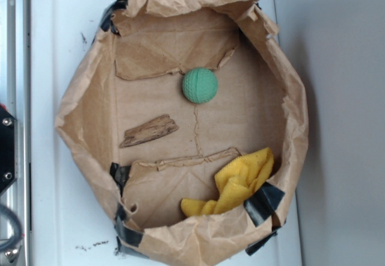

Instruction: Grab the green ball.

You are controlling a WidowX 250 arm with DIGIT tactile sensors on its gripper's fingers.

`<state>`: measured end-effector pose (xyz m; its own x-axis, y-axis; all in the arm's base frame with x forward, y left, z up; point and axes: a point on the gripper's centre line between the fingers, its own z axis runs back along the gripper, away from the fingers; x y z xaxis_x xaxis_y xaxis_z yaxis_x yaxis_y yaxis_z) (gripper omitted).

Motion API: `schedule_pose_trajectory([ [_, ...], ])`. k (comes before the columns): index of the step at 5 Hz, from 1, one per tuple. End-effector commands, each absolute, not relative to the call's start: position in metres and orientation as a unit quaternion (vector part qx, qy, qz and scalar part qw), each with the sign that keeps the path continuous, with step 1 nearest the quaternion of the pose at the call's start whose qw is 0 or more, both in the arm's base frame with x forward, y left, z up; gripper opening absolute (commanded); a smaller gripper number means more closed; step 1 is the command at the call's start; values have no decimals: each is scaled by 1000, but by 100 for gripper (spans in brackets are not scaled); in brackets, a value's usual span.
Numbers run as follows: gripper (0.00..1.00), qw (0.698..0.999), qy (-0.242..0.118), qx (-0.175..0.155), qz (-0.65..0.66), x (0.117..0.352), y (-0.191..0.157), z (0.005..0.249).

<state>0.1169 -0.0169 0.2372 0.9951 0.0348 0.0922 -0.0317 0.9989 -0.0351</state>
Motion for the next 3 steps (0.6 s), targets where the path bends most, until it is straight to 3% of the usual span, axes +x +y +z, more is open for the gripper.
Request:
schedule_pose_trajectory([
  [1,100,999,-46,-17,17,117,-17,237],
  [2,100,995,-64,-5,74,167,-7,250],
  [3,100,994,-61,10,95,216,7,248],
])
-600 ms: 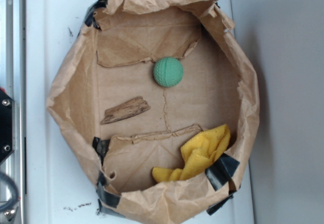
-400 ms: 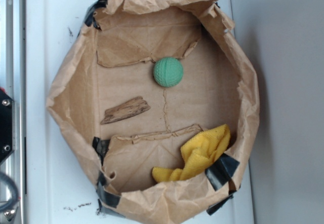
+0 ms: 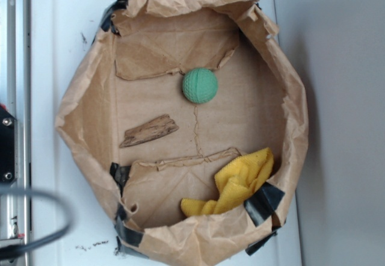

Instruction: Grab the green ball.

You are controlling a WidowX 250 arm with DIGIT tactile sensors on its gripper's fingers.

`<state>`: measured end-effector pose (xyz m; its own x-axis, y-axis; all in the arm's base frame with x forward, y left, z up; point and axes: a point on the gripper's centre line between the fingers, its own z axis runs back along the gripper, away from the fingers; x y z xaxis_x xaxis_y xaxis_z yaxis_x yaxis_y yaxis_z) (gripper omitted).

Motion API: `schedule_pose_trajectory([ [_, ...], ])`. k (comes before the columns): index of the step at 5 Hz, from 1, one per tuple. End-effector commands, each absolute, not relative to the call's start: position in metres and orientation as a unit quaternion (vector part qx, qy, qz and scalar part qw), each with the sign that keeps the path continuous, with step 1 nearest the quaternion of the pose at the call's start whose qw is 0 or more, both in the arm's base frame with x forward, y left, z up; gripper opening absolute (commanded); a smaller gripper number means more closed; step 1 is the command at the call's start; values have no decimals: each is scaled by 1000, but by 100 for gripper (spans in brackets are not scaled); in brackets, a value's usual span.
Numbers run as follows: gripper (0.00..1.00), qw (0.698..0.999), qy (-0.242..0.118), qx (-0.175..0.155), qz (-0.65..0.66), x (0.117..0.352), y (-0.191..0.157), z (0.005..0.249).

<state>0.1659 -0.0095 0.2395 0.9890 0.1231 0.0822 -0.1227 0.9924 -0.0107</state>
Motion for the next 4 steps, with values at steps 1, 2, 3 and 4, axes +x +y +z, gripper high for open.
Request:
schedule_pose_trajectory([
  [1,100,994,-61,10,95,216,7,248],
  [2,100,994,-61,10,95,216,7,248],
  [3,100,994,-61,10,95,216,7,248],
  [4,100,984,-90,70,134,242,24,202],
])
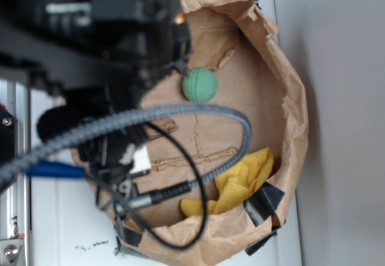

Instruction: Grab the green ball.

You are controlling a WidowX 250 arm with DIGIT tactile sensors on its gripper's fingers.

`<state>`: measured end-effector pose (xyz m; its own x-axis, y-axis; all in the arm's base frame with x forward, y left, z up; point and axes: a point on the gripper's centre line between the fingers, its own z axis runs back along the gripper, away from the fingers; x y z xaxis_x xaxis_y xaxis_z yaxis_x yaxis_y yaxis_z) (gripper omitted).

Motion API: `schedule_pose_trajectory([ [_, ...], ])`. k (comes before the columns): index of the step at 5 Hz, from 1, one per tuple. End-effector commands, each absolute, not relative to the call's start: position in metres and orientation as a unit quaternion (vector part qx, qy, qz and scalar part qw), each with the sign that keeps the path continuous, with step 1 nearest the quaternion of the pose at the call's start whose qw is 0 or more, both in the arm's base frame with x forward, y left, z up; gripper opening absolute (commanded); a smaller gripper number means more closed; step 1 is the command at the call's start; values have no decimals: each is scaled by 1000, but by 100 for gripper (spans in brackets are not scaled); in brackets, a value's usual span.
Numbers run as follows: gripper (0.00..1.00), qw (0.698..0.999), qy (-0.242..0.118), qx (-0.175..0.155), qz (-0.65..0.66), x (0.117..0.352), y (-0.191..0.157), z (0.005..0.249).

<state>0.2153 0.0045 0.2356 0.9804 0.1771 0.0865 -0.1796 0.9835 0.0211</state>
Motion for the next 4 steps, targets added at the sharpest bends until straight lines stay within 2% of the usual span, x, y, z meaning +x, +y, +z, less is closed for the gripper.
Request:
schedule_pose_trajectory([
  [1,100,989,-53,71,121,256,31,158],
  [2,100,992,-16,57,109,262,33,123],
  [3,100,992,-1,66,110,262,45,96],
  [4,100,994,-18,65,90,265,59,86],
])
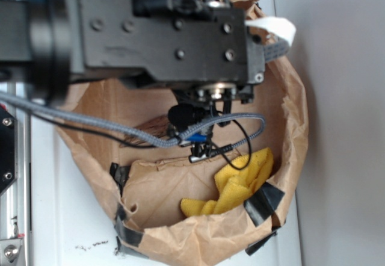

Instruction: Grab the green ball.

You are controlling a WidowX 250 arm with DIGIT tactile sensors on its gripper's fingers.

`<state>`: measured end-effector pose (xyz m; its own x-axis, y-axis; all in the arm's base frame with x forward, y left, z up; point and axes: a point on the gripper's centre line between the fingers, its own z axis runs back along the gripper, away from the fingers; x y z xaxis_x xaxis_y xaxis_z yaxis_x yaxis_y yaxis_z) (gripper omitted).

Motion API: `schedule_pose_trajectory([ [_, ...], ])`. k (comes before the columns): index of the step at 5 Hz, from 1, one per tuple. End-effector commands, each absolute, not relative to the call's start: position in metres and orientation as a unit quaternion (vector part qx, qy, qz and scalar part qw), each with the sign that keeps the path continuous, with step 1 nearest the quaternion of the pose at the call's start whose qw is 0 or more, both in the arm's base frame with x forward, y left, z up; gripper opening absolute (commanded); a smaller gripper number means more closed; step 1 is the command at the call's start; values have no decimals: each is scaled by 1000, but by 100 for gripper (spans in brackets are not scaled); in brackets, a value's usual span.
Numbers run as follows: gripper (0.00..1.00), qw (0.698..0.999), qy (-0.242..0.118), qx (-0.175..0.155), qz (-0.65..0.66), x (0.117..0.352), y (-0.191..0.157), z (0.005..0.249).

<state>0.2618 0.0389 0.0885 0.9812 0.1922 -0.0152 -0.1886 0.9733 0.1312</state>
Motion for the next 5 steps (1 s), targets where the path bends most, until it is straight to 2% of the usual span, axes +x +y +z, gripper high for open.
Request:
schedule_pose_trajectory([
  [1,100,995,-17,50,82,274,66,70],
  [2,100,996,-5,43,79,278,70,54],
  [3,100,994,-17,28,101,276,65,51],
  [4,100,991,-12,-6,135,274,59,55],
  [5,100,991,-24,-11,135,274,58,60],
])
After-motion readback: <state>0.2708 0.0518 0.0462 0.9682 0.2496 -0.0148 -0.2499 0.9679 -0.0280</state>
